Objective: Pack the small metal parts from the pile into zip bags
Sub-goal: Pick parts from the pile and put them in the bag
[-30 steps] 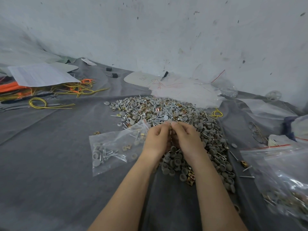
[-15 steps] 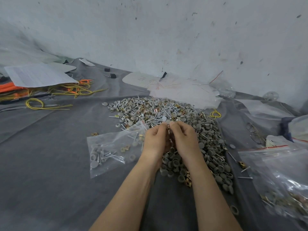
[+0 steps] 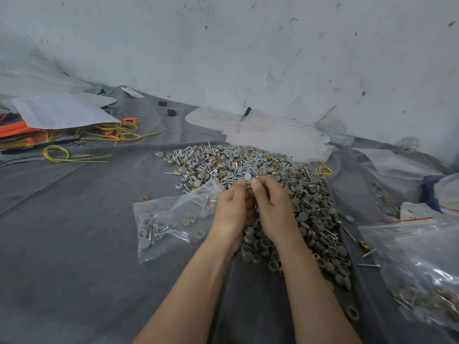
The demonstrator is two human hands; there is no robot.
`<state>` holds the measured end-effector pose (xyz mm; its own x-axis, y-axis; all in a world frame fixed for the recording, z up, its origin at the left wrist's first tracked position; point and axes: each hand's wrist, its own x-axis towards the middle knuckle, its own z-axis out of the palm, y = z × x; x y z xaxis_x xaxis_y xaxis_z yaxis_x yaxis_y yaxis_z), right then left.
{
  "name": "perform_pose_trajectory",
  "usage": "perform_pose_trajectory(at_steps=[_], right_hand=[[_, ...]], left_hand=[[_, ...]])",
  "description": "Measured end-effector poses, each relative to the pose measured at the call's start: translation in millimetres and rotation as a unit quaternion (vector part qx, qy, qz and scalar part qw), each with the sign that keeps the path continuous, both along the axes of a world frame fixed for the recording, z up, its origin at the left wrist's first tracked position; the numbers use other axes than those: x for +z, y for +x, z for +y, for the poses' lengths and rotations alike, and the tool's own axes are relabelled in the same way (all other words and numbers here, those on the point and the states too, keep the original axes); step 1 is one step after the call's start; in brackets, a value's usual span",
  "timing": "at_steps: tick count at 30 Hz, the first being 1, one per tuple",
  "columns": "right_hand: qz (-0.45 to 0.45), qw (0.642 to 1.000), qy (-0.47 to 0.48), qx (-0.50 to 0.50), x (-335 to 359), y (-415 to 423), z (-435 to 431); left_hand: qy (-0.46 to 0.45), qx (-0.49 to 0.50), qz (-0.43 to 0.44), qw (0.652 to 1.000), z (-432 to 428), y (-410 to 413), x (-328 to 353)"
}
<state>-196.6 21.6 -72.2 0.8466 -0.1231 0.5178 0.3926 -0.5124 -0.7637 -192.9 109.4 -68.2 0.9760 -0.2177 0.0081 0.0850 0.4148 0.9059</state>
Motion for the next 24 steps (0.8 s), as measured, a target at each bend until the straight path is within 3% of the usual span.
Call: perform_pose_trajectory(at_steps=[6, 16, 21, 24], right_hand=[[0.004, 1.0, 0.017, -0.003, -0.1, 1.3, 1.0], [-0.015, 0.996, 0.031, -0.078, -0.8, 0.2, 5.1], [-0.089, 0.985, -0.047, -0.139, -1.3, -2.2, 7.3], [-0.087, 0.986, -0.052, -0.136, -0.1, -2.4, 7.1]], left_hand=[[-0.063, -0.04, 0.05, 0.996, 0.1, -2.1, 5.6], [-0.069, -0.054, 0.063, 0.994, 0.3, -1.9, 5.5], [-0.092, -0.052, 0.091, 0.99, 2.0, 0.3, 7.3], [-0.085, -0.051, 0.094, 0.991, 2.1, 2.8, 5.2]])
